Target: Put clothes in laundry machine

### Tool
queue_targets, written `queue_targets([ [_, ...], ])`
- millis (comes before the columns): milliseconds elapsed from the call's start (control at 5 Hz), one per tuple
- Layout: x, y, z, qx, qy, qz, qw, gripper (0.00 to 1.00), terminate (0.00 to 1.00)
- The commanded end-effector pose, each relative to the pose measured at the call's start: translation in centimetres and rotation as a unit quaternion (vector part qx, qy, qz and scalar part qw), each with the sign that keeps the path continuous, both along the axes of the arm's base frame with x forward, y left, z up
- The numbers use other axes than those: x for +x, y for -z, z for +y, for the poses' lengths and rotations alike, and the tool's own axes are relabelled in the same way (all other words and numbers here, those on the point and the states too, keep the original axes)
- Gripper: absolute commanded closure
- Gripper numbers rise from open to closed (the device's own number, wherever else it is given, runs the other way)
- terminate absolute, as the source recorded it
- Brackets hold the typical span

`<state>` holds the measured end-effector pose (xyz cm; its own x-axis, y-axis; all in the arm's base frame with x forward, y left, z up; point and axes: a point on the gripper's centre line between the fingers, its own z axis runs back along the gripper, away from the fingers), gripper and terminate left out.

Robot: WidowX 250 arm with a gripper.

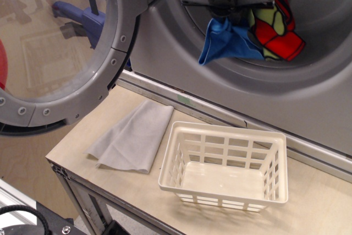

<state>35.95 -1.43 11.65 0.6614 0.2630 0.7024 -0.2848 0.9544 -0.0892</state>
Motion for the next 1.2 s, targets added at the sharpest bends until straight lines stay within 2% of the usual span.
queue_targets([
  [0,3.4,-1.0,0.0,0.013,-0.017,-0.048,0.9986,1.00,0.00],
  [200,4.9,-0.5,0.0,0.017,-0.023,-0.055,0.9981,1.00,0.00],
  [400,5.7,-0.2,0.1,0.007,-0.028,-0.048,0.9984,0.00,0.00],
  [800,4.3,-0.7,0.1,-0.023,0.012,-0.010,0.9996,0.00,0.00],
  [1000,2.5,-1.3,0.1,-0.040,0.036,-0.001,0.9985,0.00,0.00],
])
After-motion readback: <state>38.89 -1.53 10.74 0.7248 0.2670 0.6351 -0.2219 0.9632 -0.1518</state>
